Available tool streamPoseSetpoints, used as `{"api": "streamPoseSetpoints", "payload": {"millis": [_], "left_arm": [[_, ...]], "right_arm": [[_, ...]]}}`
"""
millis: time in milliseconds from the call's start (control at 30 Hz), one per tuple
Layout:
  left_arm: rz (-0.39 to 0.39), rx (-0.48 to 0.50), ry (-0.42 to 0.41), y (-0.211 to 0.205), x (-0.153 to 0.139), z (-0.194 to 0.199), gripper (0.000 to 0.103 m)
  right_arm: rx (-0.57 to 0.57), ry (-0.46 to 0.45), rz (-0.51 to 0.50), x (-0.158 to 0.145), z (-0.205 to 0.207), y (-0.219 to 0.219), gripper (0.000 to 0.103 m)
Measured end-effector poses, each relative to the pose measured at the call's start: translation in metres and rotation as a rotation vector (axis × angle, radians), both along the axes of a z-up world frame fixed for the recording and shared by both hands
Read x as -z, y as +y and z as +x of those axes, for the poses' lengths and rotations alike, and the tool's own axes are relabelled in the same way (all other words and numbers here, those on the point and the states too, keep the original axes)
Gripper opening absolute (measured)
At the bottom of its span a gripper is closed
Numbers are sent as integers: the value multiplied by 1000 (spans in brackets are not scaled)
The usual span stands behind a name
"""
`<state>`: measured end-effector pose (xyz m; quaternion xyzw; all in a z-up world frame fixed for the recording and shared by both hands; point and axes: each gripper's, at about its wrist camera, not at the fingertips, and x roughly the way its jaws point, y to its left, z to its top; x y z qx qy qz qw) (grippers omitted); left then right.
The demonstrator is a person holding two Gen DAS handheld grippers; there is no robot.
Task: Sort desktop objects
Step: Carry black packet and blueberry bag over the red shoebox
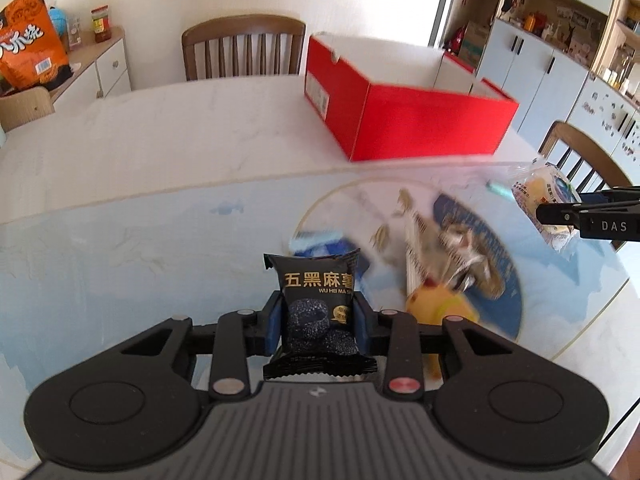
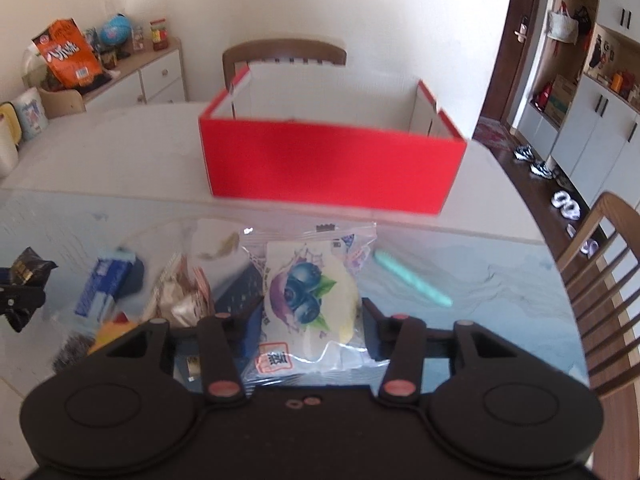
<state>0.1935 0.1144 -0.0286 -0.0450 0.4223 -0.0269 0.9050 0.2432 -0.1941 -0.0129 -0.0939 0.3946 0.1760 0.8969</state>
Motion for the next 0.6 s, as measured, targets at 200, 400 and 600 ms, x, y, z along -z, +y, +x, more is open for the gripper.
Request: {"api": "streamPoseSetpoints", "payload": {"millis": [200, 400, 600], "left_arm": [[-15, 13, -58, -10, -33, 24, 33], [-8, 42, -118, -25, -65, 58, 33], [-20, 70, -157, -42, -96, 96, 34]], "right_arm": [[-12, -18, 54, -32, 20, -8, 48], [-32, -40, 85, -58, 46, -15, 48], [-66, -67, 109, -83, 76, -24, 48]]}}
